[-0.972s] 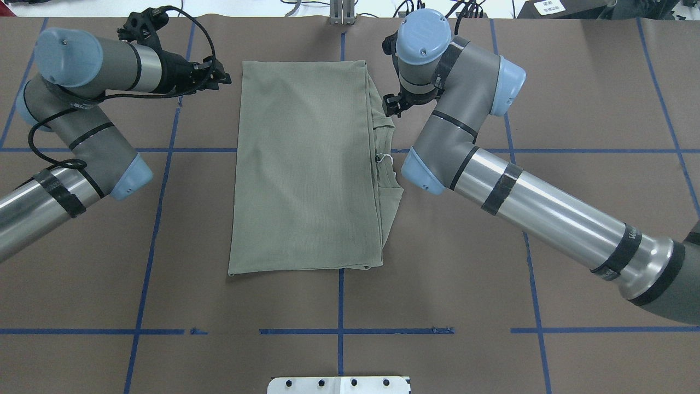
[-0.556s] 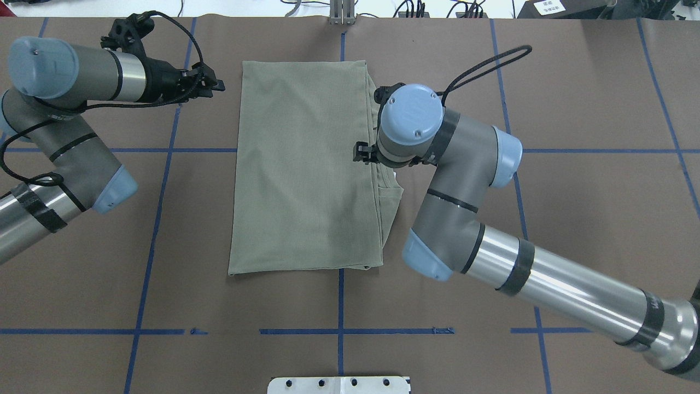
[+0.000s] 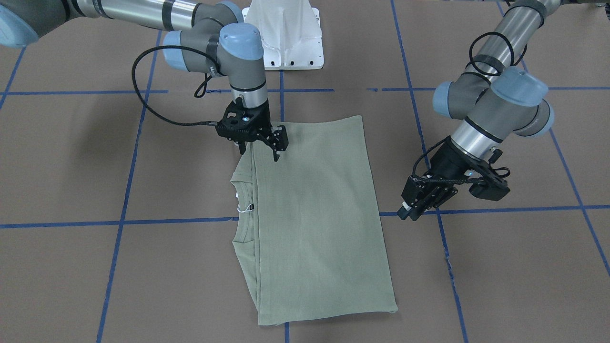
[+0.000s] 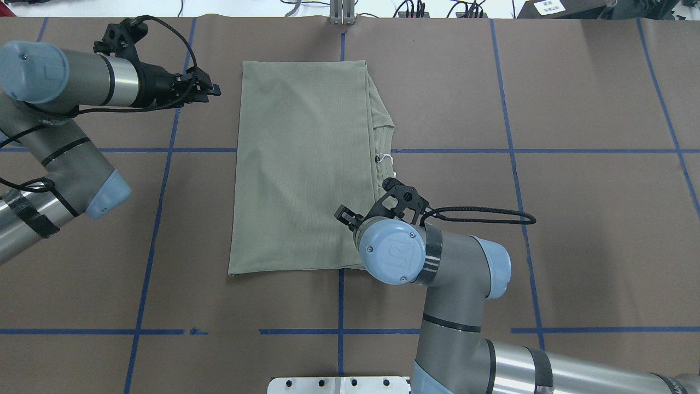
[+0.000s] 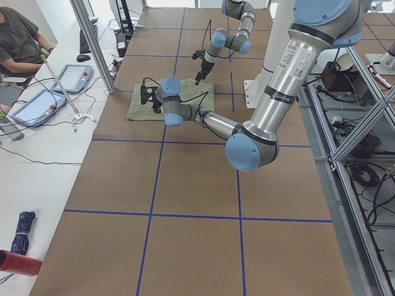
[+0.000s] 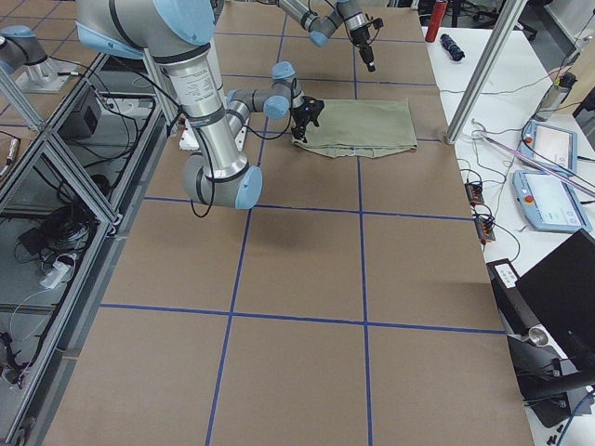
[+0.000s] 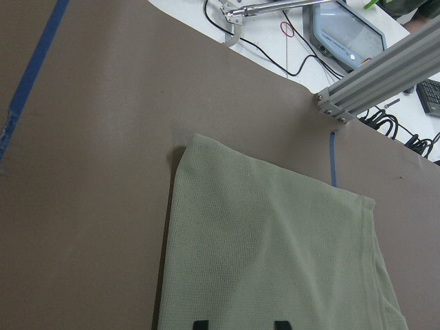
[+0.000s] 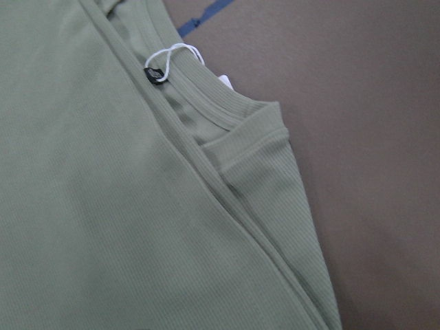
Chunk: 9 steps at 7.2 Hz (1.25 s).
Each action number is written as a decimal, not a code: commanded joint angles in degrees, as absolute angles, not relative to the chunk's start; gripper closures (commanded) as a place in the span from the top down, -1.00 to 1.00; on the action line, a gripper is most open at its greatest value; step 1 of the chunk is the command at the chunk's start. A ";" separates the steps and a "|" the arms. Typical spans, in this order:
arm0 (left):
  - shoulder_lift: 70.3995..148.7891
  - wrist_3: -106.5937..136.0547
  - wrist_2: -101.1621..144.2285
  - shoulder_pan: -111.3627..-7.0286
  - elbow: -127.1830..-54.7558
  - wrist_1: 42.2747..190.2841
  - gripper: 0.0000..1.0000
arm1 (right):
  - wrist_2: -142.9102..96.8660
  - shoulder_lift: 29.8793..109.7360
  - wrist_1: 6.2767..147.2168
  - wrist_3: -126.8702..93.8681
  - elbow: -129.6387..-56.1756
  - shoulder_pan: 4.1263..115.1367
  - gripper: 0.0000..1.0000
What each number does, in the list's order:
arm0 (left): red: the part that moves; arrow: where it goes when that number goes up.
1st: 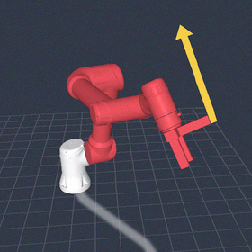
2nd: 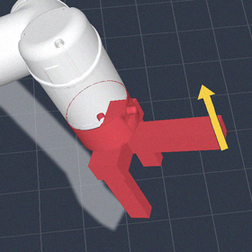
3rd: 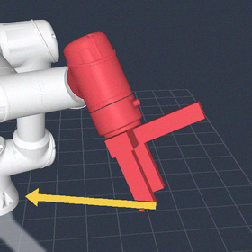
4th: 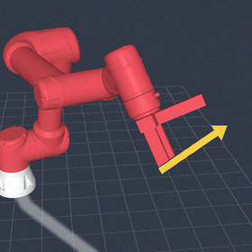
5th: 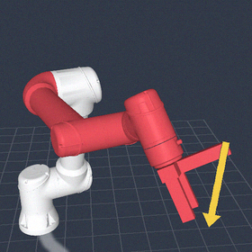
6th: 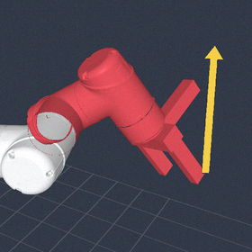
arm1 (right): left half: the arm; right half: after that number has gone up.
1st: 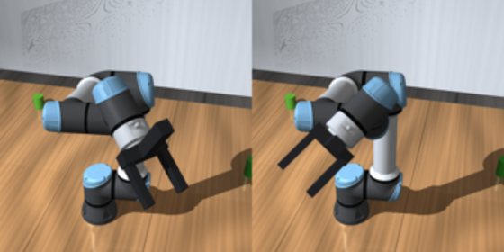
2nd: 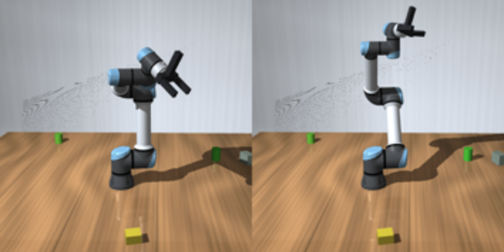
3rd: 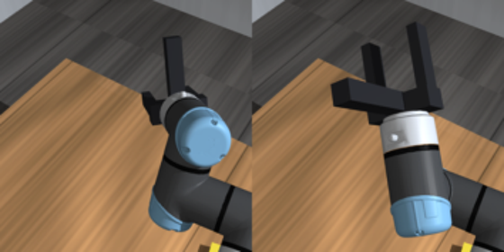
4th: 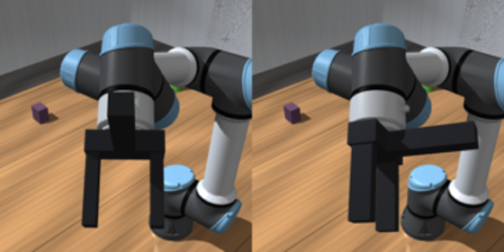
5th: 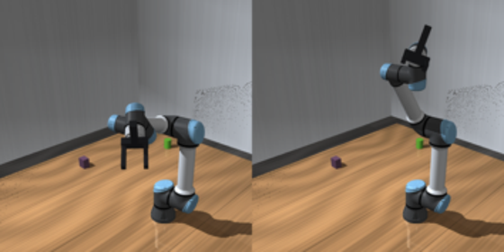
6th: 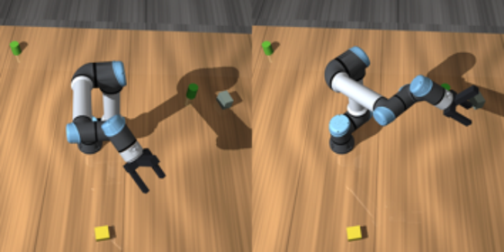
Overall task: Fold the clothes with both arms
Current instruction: 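Bring the right gripper back to the shirt's corner nearest the robot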
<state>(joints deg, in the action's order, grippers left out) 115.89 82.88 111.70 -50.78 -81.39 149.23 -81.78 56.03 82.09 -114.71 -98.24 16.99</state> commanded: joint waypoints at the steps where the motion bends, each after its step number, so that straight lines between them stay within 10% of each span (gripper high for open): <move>1: 115.93 82.88 111.71 -50.71 -81.47 149.24 -0.15 | -80.69 57.57 82.53 -120.75 -99.41 14.42 0.83; 4: 115.93 82.88 111.71 -50.63 -81.39 149.24 -0.15 | -80.60 57.66 82.62 -121.03 -98.88 13.54 0.70; 8: 115.93 82.88 111.71 -50.54 -81.39 149.24 -0.15 | -80.86 57.39 82.62 -120.85 -98.96 13.54 -1.00; 9: 115.93 82.79 111.71 -50.62 -81.30 149.24 -0.15 | -80.86 57.39 82.62 -120.59 -99.14 13.54 -1.00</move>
